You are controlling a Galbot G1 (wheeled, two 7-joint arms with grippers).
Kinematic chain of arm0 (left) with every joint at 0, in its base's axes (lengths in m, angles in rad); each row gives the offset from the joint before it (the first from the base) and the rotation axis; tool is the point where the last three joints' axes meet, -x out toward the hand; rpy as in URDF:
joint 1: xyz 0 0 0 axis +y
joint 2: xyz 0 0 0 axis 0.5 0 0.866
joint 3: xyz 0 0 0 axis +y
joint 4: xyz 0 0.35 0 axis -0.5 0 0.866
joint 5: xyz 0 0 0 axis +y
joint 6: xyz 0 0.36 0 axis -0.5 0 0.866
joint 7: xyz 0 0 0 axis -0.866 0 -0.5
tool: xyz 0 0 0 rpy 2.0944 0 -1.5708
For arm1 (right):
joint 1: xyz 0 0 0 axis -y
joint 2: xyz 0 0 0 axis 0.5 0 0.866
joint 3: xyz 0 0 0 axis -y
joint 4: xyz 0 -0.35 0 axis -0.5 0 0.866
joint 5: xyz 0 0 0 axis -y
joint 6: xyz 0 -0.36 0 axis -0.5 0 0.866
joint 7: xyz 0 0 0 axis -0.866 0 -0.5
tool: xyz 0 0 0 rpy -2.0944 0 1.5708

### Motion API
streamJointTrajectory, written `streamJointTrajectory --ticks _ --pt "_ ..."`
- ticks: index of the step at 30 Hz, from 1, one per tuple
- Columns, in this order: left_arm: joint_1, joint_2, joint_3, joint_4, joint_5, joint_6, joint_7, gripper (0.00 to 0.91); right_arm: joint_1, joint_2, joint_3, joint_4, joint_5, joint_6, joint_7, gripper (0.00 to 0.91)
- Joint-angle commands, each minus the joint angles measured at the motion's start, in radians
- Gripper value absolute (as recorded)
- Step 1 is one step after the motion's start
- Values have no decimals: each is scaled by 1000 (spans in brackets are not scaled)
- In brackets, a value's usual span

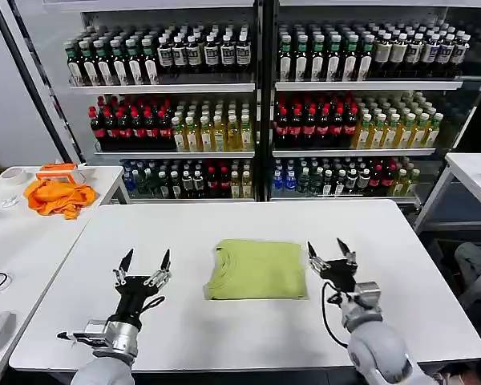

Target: Fold and organize the clothes.

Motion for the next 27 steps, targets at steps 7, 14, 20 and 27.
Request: streamJointTrajectory --ticks 7,14,20,27 --pt "26 -21 11 -12 76 3 2 907 -310 63 152 181 -110 99 -10 907" --pt "41 -29 11 -21 86 1 3 907 -333 81 139 180 -158 124 -12 907" --pt "47 -25 10 -29 86 3 3 907 -336 82 140 197 -177 121 -21 907" --pt "54 -23 7 -39 85 6 4 907 -332 84 133 199 -181 121 -4 907"
